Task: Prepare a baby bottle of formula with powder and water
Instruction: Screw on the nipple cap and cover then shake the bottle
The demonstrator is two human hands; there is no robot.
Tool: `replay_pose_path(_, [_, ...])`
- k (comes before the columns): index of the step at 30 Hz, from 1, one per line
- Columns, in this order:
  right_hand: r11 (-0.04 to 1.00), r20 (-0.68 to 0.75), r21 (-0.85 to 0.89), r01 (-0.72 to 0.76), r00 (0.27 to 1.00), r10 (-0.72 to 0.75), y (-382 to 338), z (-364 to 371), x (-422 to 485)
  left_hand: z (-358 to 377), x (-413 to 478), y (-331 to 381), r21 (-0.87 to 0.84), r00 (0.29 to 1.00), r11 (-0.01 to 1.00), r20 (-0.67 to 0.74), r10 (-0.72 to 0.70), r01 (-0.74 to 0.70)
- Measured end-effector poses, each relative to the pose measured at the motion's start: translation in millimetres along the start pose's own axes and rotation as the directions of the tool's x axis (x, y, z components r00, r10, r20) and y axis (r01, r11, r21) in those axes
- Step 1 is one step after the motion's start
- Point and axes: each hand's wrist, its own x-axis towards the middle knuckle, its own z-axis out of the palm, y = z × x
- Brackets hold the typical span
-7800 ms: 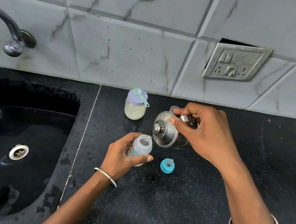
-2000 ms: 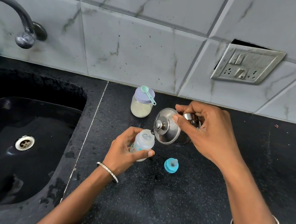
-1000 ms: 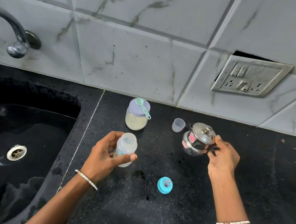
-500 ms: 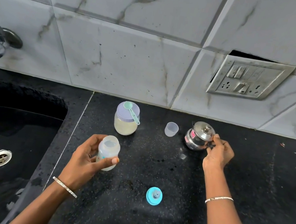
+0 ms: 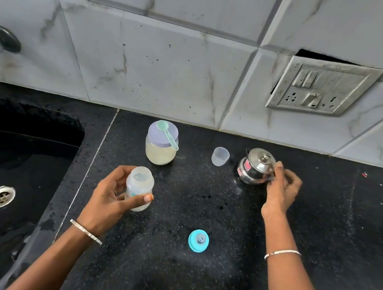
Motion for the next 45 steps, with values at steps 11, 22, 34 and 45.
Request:
replay_pose_path(11, [0.634, 0.659, -0.574, 0.519, 0.752, -0.019, 13, -58, -169, -1, -14, -4, -0.005, 1.000, 1.000, 0.016, 0.025, -0.025])
replay_pose_path(22, [0.363, 0.702, -0.619, 0.696, 0.698, -0.142, 13, -53, -204, -2, -40, 5, 0.023, 0.996, 0.998, 0.067, 0.060, -0.062])
replay_pose_path(34, [0.635, 0.945, -0.217, 0.742, 0.323, -0.055, -97, -13, -249, 3, -64, 15, 0.071, 0.977, 0.986, 0.158, 0.141, -0.153])
replay_pose_path(45, [0.273, 0.932, -0.355, 0.894, 0.360, 0.035, -124, -1, -266, 6, -77, 22, 0.092, 0.959, 0.964, 0.161, 0.234, -0.250])
